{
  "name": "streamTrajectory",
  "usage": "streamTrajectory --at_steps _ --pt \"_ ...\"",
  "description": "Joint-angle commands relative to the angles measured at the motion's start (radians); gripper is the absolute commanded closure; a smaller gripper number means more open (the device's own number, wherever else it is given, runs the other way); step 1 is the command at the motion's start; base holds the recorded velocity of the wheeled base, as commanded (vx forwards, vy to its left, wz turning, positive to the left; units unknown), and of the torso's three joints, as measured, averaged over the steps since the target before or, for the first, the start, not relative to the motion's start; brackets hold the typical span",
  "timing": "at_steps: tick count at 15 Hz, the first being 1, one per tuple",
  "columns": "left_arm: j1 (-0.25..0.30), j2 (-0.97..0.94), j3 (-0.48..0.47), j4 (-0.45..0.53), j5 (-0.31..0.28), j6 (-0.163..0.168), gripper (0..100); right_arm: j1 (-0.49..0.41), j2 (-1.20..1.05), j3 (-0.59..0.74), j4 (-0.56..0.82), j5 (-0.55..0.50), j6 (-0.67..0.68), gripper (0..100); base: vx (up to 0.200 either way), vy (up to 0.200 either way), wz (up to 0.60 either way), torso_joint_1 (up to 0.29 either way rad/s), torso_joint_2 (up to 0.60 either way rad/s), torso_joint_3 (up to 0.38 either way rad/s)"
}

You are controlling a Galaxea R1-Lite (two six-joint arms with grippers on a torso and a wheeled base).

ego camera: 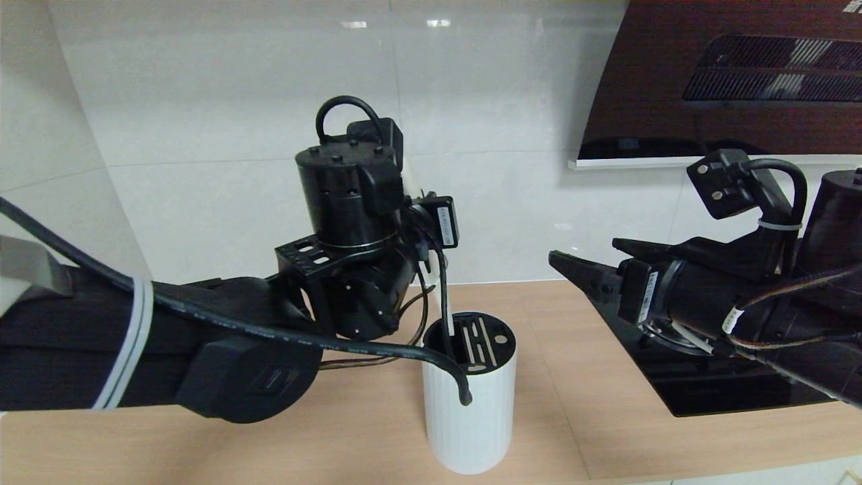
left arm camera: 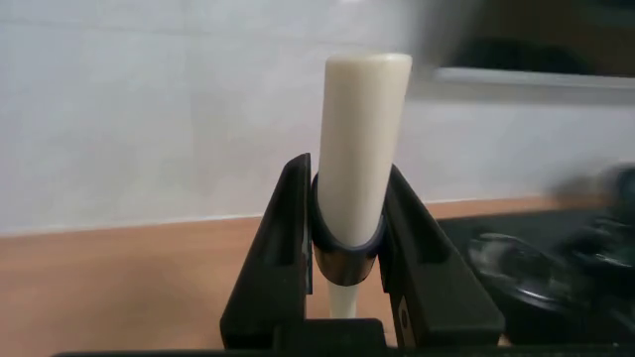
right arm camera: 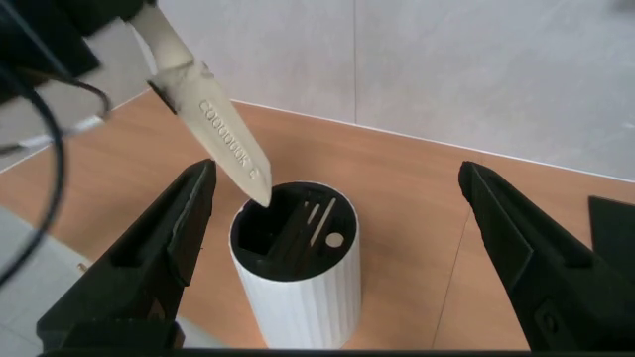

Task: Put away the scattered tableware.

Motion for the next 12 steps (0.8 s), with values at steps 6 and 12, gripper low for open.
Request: streamTrajectory --at_steps 6,12 --pt "-0.007 0.054 -0.007 0.003 0.036 0.005 100 0.000 0.004 0.002 0.000 0.000 0.000 0 0.000 0.000 0.00 0.000 0.00 0.000" --pt "-0.035 0.114 -0.016 0.008 0.085 0.009 100 0.000 0.004 0.003 0.000 0.001 0.000 0 0.000 0.000 0.00 0.000 0.00 0.000"
